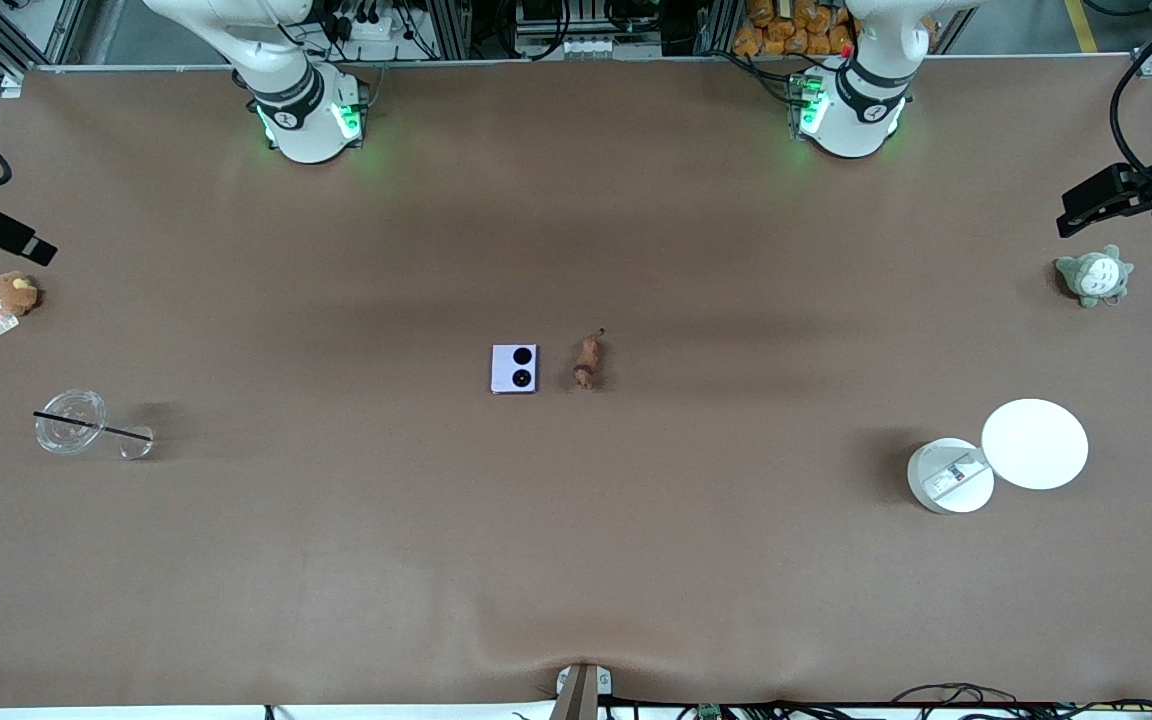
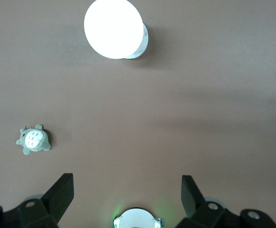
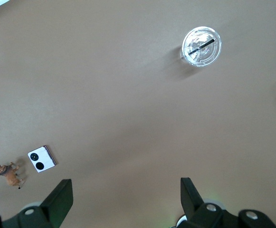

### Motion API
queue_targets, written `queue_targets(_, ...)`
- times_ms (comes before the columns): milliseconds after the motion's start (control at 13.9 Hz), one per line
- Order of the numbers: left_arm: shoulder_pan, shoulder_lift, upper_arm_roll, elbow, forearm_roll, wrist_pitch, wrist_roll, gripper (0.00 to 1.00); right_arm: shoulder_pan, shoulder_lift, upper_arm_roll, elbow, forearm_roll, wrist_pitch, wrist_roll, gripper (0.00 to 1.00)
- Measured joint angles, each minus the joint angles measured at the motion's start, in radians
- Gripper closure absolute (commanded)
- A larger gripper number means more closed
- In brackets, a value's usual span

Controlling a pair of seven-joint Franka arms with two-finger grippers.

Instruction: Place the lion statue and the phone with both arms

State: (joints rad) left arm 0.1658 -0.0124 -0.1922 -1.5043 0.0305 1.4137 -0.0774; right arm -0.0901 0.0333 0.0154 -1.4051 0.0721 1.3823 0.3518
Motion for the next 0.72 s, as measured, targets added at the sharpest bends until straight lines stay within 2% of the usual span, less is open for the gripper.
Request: queue_targets(718,-0.002,0.000,-0.005,0.007,0.000,-0.001,0.000,0.00,0.000,0.000,0.000,0.000,0.000,-0.013,0.000,0.00)
